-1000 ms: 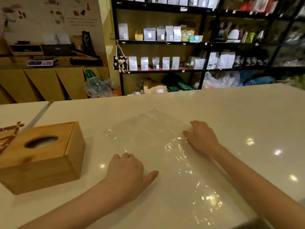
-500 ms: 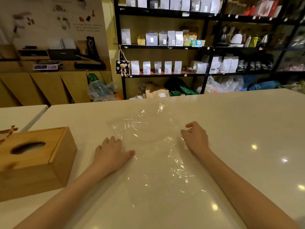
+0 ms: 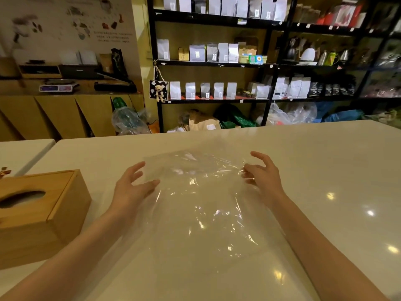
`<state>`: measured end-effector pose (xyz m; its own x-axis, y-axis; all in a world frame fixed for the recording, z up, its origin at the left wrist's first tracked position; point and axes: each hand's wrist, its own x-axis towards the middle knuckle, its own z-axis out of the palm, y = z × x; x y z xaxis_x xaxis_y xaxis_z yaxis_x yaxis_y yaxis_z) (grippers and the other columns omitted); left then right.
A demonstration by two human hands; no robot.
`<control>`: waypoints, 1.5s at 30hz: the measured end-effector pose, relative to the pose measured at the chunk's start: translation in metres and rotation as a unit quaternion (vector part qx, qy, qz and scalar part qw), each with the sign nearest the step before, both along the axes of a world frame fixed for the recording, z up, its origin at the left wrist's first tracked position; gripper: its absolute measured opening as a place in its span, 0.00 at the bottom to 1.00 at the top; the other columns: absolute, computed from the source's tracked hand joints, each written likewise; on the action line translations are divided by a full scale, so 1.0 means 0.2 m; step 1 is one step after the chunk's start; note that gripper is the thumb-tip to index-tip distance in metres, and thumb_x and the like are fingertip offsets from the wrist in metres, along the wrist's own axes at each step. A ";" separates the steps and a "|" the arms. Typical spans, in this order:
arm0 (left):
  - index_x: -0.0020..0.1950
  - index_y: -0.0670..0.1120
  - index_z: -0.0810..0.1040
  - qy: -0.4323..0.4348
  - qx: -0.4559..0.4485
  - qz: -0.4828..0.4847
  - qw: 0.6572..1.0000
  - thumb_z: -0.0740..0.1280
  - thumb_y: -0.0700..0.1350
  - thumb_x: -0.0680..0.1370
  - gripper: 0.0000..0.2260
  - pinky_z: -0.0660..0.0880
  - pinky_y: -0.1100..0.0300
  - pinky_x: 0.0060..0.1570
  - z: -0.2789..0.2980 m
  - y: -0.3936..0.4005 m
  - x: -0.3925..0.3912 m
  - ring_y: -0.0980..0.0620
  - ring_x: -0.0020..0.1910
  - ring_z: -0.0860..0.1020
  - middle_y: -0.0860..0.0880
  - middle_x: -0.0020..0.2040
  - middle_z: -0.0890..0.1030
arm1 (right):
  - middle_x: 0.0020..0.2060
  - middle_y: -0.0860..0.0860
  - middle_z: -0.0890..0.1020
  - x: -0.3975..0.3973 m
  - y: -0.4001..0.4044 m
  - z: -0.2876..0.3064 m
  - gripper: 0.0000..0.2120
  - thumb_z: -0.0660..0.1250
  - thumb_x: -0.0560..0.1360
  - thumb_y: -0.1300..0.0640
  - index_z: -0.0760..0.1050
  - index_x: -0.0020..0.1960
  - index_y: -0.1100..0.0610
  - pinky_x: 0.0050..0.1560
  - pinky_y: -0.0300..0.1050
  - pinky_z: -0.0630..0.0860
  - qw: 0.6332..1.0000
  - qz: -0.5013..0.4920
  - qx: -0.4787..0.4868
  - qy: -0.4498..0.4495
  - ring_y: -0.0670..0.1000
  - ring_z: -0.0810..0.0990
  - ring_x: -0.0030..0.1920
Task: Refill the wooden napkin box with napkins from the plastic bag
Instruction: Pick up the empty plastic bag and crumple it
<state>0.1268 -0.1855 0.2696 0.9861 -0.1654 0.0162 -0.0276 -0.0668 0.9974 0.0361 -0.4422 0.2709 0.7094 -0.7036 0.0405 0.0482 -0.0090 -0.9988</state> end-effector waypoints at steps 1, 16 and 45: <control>0.66 0.50 0.71 -0.011 -0.004 0.005 1.000 0.71 0.37 0.71 0.25 0.73 0.65 0.41 0.01 0.01 0.01 0.54 0.46 0.77 0.47 0.67 0.70 | 0.33 0.54 0.79 -0.01 0.00 0.01 0.16 0.64 0.73 0.67 0.73 0.58 0.52 0.36 0.41 0.74 1.000 0.010 0.009 -0.003 0.50 0.76 0.31; 0.54 0.45 0.81 -0.220 0.217 0.008 0.951 0.73 0.38 0.68 0.14 0.74 0.62 0.49 0.30 0.10 0.04 0.57 0.43 0.78 0.48 0.45 0.81 | 0.40 0.54 0.85 -0.04 -0.05 0.17 0.09 0.75 0.65 0.62 0.83 0.46 0.56 0.45 0.35 0.72 0.963 0.093 -0.246 0.055 0.48 0.82 0.43; 0.57 0.57 0.72 -0.074 -0.001 -0.187 0.980 0.77 0.65 0.46 0.41 0.66 0.48 0.68 0.54 0.02 0.16 0.49 0.61 0.75 0.49 0.63 0.77 | 0.37 0.52 0.86 0.12 0.12 0.64 0.05 0.67 0.73 0.62 0.81 0.47 0.58 0.36 0.40 0.81 0.960 0.255 -0.084 -0.083 0.50 0.86 0.40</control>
